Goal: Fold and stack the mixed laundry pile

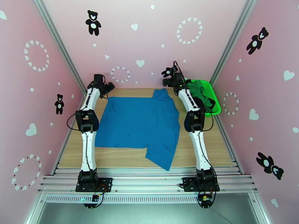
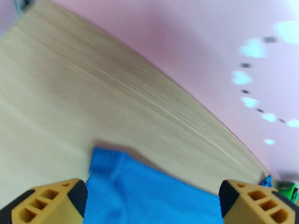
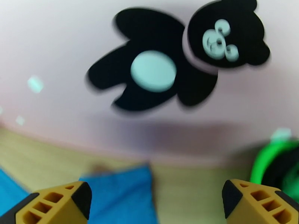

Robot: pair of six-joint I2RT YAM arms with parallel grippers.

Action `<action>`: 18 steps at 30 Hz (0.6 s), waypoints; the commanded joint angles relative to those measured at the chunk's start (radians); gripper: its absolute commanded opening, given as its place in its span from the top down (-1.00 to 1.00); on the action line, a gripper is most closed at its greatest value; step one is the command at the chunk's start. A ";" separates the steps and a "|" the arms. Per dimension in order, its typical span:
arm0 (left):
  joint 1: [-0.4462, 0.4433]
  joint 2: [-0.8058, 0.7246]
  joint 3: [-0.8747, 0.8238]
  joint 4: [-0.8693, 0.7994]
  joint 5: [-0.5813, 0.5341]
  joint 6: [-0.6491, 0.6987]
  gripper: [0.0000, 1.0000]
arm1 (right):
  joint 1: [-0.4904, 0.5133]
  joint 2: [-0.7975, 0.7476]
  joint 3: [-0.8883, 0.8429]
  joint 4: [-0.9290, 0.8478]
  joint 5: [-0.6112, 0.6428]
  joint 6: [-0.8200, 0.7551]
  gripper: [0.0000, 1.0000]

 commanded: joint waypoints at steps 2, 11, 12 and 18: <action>0.006 -0.398 -0.350 0.041 -0.108 0.078 -0.97 | 0.045 -0.284 -0.224 -0.333 0.011 0.064 -0.73; -0.038 -0.932 -1.009 0.105 -0.159 -0.041 -0.95 | 0.087 -0.296 -0.503 -0.518 -0.047 0.121 -0.14; -0.049 -0.955 -1.031 0.092 -0.166 -0.043 -0.95 | 0.087 -0.277 -0.504 -0.522 -0.041 0.125 -0.11; -0.104 -1.060 -1.133 0.073 -0.141 -0.054 -0.95 | 0.085 -0.144 -0.449 -0.527 -0.013 0.151 -0.08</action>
